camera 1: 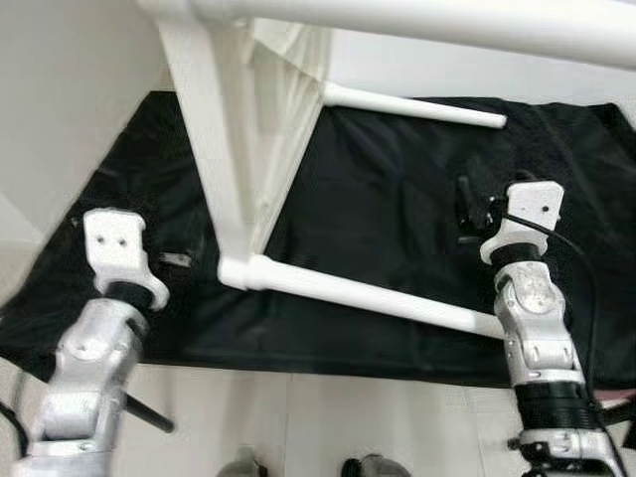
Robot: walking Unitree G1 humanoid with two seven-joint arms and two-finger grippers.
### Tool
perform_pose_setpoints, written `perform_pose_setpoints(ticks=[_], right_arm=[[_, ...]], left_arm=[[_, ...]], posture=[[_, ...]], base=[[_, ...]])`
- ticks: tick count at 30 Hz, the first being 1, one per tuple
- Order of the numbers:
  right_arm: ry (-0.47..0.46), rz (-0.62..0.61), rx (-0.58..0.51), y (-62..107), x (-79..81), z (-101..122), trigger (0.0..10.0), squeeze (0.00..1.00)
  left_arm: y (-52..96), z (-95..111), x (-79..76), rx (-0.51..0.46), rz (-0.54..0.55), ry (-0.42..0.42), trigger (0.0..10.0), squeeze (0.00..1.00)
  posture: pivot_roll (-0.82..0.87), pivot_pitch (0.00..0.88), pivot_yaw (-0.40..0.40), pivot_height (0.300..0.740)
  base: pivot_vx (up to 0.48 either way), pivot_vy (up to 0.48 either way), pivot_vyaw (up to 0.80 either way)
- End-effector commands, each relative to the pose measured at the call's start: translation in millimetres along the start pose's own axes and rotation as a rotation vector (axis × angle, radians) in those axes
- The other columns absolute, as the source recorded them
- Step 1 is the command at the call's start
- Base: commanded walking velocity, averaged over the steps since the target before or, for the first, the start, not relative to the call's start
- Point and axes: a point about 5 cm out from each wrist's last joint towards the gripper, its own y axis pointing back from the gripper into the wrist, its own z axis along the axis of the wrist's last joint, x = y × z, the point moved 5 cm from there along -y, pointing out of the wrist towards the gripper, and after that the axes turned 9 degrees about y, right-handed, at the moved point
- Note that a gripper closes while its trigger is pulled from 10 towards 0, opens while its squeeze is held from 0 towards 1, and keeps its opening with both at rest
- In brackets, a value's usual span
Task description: Building children table
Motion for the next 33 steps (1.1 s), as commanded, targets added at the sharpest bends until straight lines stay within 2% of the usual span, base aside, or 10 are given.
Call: perform_pose_setpoints(ticks=[1, 4, 6, 7, 11, 18, 21, 24, 27, 33], right_arm=[[0.003, 0.012, -0.006, 0.6, 2.2, 0, 10.0, 0.00], [0.008, 0.010, -0.009, 0.1, 0.6, 0, 10.0, 0.00], [0.013, 0.016, -0.010, -1.5, 0.3, 0, 10.0, 0.00], [0.013, 0.016, -0.010, -1.5, 0.3, 0, 10.0, 0.00], [0.020, 0.037, -0.024, -5.6, 2.1, 2, 10.0, 0.00], [0.026, 0.049, -0.040, -8.3, 3.4, 6, 10.0, 0.00], [0.036, 0.055, -0.068, -7.4, 3.2, 14, 10.0, 0.00], [0.036, 0.053, -0.075, -7.2, 2.7, 17, 10.0, 0.00], [0.040, 0.046, -0.084, -7.4, 0.3, 20, 10.0, 0.00], [0.040, 0.040, -0.089, -7.8, -2.4, 21, 10.0, 0.00]], left_arm=[[2.9, -2, 6.8, 0.024, 0.014, -0.030, 10.0, 0.00], [7.0, 0, 0.9, 0.051, -0.088, -0.046, 10.0, 0.00], [17.8, -7, -13.2, 0.135, -0.264, -0.097, 10.0, 0.00], [17.8, -7, -13.2, 0.135, -0.264, -0.097, 10.0, 0.00], [30.9, -16, -34.7, 0.217, -0.437, -0.100, 10.0, 0.00], [37.3, -27, -51.2, 0.277, -0.520, -0.069, 10.0, 0.00], [43.3, -35, -71.9, 0.310, -0.593, -0.005, 10.0, 0.00], [45.5, -36, -79.6, 0.322, -0.625, 0.023, 10.0, 0.00], [48.8, -42, -98.0, 0.344, -0.701, 0.063, 10.0, 0.00], [44.9, -45, -101.7, 0.346, -0.712, 0.088, 10.0, 0.00]], posture=[[0.00, 0.110, 0.031, 0.740], [0.00, 0.111, 0.029, 0.740], [0.01, 0.112, 0.018, 0.740], [0.01, 0.112, 0.018, 0.740], [0.01, 0.120, 0.009, 0.740], [0.01, 0.128, 0.009, 0.740], [-0.01, 0.146, 0.014, 0.740], [-0.01, 0.148, 0.015, 0.740], [-0.02, 0.155, 0.018, 0.740], [-0.03, 0.159, 0.032, 0.740]], base=[[0.000, 0.000, 0.00], [0.000, 0.000, 0.00], [0.000, 0.000, 0.00], [0.000, 0.000, 0.00], [0.000, 0.000, 0.00], [0.000, 0.000, 0.00], [0.000, 0.000, 0.00], [0.000, 0.000, 0.00], [0.000, 0.000, 0.00], [0.000, 0.000, 0.00]])
